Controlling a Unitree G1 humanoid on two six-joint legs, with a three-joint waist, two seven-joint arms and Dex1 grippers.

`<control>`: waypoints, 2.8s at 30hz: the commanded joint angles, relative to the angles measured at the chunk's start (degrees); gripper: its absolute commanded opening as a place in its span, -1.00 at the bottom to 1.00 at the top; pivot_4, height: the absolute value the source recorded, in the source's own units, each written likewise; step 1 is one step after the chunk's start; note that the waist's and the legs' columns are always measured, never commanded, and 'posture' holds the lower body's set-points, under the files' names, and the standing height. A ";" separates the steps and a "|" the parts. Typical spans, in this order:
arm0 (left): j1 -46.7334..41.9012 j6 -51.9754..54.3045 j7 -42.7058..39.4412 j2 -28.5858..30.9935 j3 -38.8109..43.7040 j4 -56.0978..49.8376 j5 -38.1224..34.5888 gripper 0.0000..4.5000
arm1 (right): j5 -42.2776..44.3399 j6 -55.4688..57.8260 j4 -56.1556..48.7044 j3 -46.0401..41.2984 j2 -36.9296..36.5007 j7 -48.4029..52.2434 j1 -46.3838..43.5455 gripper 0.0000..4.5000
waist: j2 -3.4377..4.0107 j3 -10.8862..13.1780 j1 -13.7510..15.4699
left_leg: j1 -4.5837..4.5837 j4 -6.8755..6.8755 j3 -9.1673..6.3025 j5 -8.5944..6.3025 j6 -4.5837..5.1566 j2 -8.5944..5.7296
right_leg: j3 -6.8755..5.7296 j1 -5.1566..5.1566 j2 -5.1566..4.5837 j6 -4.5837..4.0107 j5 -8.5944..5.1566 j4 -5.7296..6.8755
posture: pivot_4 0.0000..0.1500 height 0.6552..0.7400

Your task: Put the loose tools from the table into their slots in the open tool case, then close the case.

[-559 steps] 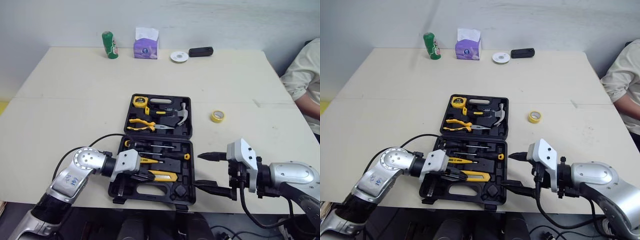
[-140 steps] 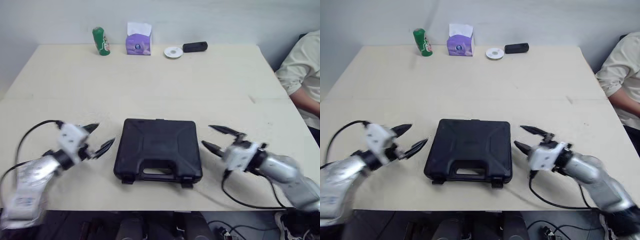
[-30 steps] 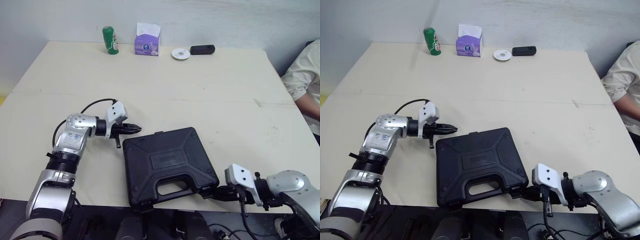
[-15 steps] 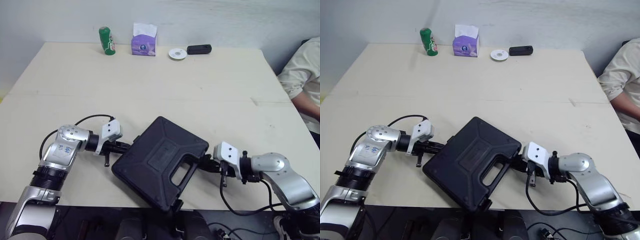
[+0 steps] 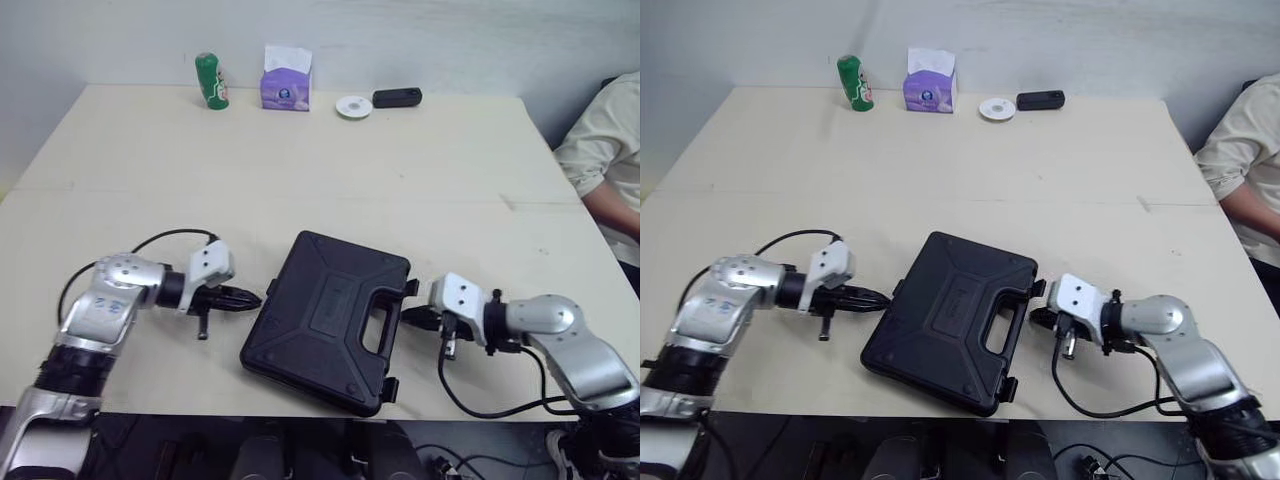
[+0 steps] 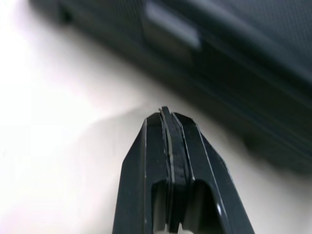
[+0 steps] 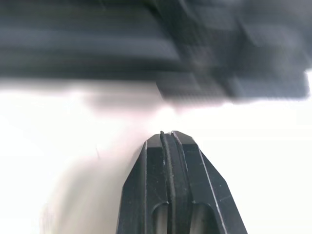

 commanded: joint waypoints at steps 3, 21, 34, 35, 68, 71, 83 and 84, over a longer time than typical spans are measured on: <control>-9.01 7.90 1.27 -2.69 3.72 -6.16 -9.37 -0.96 | 2.64 2.00 -2.58 -6.50 -0.85 -2.10 2.60 -1.00 | 0.00 0.00 1.18 | 0.00 0.00 -0.03 -0.01 0.01 -0.02 | 0.00 0.02 -0.05 0.00 0.00 -0.01 | 1.00 0.80; -30.58 -9.83 4.29 -32.21 -14.36 22.82 1.71 -0.96 | 4.60 7.88 -5.04 -7.84 3.56 -10.05 0.88 -1.00 | 0.01 0.00 1.36 | -0.05 0.01 0.08 0.08 0.08 -0.15 | -0.01 0.00 0.16 0.05 0.03 0.00 | 1.00 0.80; -33.89 -17.04 5.92 -38.12 -21.62 34.75 13.13 -0.96 | 6.03 9.65 -7.01 -7.72 5.04 -12.83 1.95 -1.00 | 0.02 -0.01 1.38 | -0.05 0.01 0.03 0.07 0.10 -0.15 | -0.04 0.02 0.09 0.06 0.03 -0.02 | 1.00 0.80; -33.93 -18.37 6.49 -38.24 -22.69 35.69 14.69 -0.96 | 6.22 9.72 -7.22 -7.79 5.09 -12.87 2.02 -1.00 | 0.02 -0.02 1.38 | -0.04 0.01 0.02 0.07 0.10 -0.15 | -0.04 0.02 0.09 0.05 0.03 -0.03 | 1.00 0.80; -30.82 -26.32 6.74 -37.59 -27.31 39.03 21.97 -0.96 | 11.82 14.11 -13.09 -5.17 8.66 -13.85 -4.25 -1.00 | -0.01 -0.98 -0.05 | 0.33 0.01 -0.14 -0.05 0.18 0.00 | -0.11 0.49 0.00 0.05 0.03 -0.46 | 1.00 0.80; -30.66 -26.14 6.85 -37.65 -27.27 38.90 21.91 -0.96 | 11.60 14.18 -13.20 -5.15 8.24 -13.38 -3.83 -1.00 | -0.01 -0.98 -0.07 | 0.33 0.01 -0.14 -0.06 0.18 0.01 | -0.11 0.49 0.00 0.05 0.03 -0.46 | 1.00 0.80; -28.43 -16.69 3.06 -32.36 -19.53 22.59 13.54 -0.96 | 11.87 14.67 -16.22 -16.19 -0.80 -9.93 9.20 -1.00 | 0.09 -0.99 0.05 | 0.29 -0.02 -0.18 -0.10 0.21 -0.01 | -0.14 0.53 0.00 0.09 0.05 -0.58 | 1.00 0.80; -27.96 -15.96 2.24 -31.42 -18.99 19.99 12.70 -0.96 | 12.47 15.06 -16.74 -17.20 -1.39 -9.40 10.51 -1.00 | 0.13 -0.96 0.02 | 0.28 -0.03 -0.19 -0.10 0.21 0.00 | -0.15 0.53 0.00 0.08 0.05 -0.58 | 1.00 0.80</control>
